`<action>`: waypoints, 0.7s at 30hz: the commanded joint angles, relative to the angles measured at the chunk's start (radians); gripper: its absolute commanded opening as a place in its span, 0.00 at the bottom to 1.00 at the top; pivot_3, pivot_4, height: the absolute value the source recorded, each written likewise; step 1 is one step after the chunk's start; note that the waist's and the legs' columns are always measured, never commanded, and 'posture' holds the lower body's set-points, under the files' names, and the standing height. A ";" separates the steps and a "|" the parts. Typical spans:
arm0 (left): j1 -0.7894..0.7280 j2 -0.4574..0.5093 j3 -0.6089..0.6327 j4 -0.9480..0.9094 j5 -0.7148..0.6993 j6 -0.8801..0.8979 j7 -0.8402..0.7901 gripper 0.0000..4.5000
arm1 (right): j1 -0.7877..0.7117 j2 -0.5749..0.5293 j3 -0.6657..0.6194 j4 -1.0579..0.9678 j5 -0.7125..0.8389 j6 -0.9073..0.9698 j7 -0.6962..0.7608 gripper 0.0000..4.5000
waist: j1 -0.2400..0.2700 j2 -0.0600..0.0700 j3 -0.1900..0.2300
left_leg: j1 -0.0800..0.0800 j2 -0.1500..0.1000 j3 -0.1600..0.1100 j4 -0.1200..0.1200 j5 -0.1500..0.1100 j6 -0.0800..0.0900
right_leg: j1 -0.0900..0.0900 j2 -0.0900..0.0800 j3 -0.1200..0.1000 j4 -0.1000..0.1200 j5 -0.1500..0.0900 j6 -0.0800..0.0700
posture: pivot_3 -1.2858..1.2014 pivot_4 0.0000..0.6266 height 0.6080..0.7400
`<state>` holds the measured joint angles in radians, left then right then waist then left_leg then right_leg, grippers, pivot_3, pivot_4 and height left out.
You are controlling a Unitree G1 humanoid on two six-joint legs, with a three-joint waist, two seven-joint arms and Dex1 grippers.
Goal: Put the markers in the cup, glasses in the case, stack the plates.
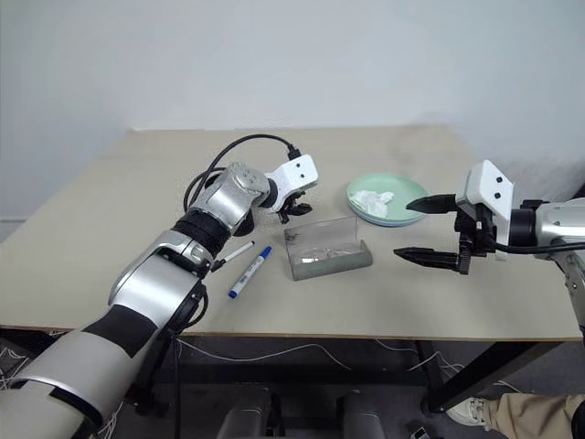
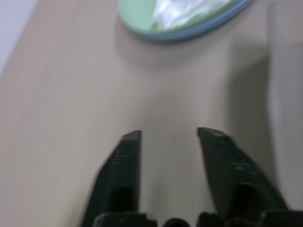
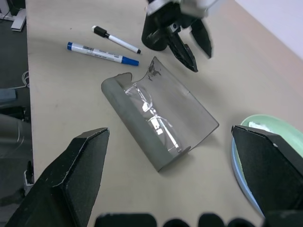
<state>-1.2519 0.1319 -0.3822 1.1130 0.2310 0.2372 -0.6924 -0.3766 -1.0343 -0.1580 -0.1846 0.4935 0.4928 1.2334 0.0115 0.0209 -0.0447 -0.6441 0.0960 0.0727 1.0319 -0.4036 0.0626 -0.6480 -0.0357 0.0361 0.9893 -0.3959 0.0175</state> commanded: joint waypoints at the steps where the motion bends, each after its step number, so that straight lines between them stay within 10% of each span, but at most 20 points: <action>1: -0.005 -0.023 0.008 0.025 0.028 -0.059 0.063 0.09 | -0.008 -0.005 -0.038 -0.036 0.024 0.004 -0.014 1.00 | 0.000 0.000 0.000 | 0.000 0.000 0.000 0.000 0.000 0.000 | 0.000 0.000 0.000 0.000 0.000 0.000 | 0.52 0.00 0.03; 11: 0.078 0.012 -0.051 -0.108 0.069 -0.109 -0.160 0.09 | -0.009 -0.004 -0.033 -0.055 0.036 0.018 -0.026 1.00 | -0.002 0.000 0.000 | 0.001 -0.001 0.000 0.000 0.000 0.000 | 0.001 -0.002 -0.001 0.001 0.000 0.000 | 0.52 0.00 0.03; 21: 0.314 0.144 -0.125 -0.704 0.080 0.093 -0.395 0.09 | -0.021 0.001 -0.019 -0.055 0.037 0.025 -0.032 1.00 | -0.002 0.003 -0.002 | 0.001 0.001 -0.001 0.000 0.000 0.000 | 0.001 -0.002 -0.001 0.001 0.000 -0.001 | 0.52 0.00 0.03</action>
<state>-0.9398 0.2613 -0.5038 0.5187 0.3064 0.2941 -1.0610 -0.3775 -1.0335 -0.1587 -0.2174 0.5123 0.5175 1.2041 0.0097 0.0237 -0.0466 -0.6432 0.0974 0.0720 1.0317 -0.4036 0.0625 -0.6471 -0.0377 0.0353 0.9901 -0.3959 0.0170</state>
